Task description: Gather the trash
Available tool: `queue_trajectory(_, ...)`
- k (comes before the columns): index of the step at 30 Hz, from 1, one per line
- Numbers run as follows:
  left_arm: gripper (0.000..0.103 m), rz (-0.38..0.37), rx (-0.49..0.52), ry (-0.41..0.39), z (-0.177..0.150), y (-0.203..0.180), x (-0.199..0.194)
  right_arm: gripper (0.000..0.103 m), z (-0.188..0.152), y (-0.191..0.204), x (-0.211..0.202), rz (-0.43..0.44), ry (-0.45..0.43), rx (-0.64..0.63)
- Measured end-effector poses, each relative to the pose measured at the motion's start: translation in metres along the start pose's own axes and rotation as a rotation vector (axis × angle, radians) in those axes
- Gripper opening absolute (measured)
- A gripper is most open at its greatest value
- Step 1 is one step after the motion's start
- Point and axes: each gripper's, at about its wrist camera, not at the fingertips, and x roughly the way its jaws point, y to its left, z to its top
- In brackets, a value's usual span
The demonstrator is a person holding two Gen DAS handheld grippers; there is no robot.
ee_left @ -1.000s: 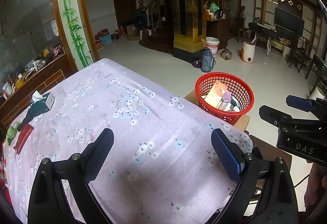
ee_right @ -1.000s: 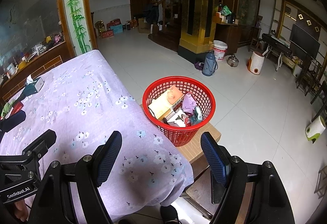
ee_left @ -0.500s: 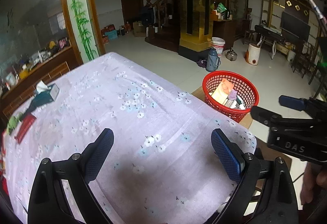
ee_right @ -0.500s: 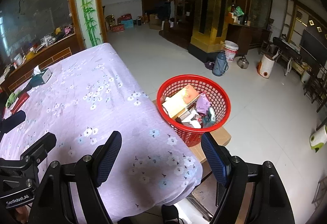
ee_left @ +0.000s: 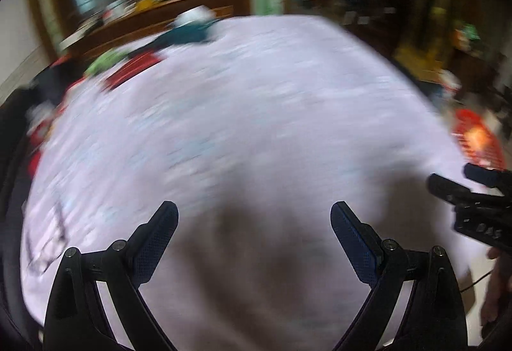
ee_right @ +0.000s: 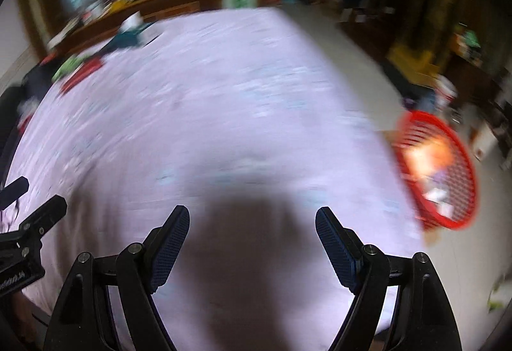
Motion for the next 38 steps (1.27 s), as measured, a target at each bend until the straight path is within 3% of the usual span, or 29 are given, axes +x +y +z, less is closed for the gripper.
queue_trajectory(2,0.095,0.064,-0.045,0.026,-0.009,0.028,0.015,0.084,0.006,0.033,0.021,0.038,0.009,-0.059)
queue_trajectory(5,0.095,0.101,-0.092,0.065,-0.016,0.06,0.039,0.084,0.015,0.069,0.051,0.069,0.019,-0.091)
queue_trajectory(11,0.095,0.038,-0.164,0.088,-0.007,0.094,0.078,0.084,0.028,0.107,0.09,0.058,0.017,-0.054)
queue_trajectory(15,0.095,0.009,-0.188,0.094,-0.003,0.1,0.091,0.089,0.032,0.114,0.104,0.014,-0.011,-0.024)
queue_trajectory(18,0.095,0.031,-0.17,0.071,-0.001,0.097,0.094,0.102,0.036,0.116,0.11,0.014,-0.008,-0.027)
queue_trajectory(22,0.103,0.031,-0.165,0.079,0.006,0.093,0.102,0.103,0.038,0.12,0.113,0.007,0.003,-0.047)
queue_trajectory(38,0.103,0.031,-0.171,0.082,0.009,0.095,0.105,0.103,0.038,0.119,0.114,0.005,0.003,-0.049)
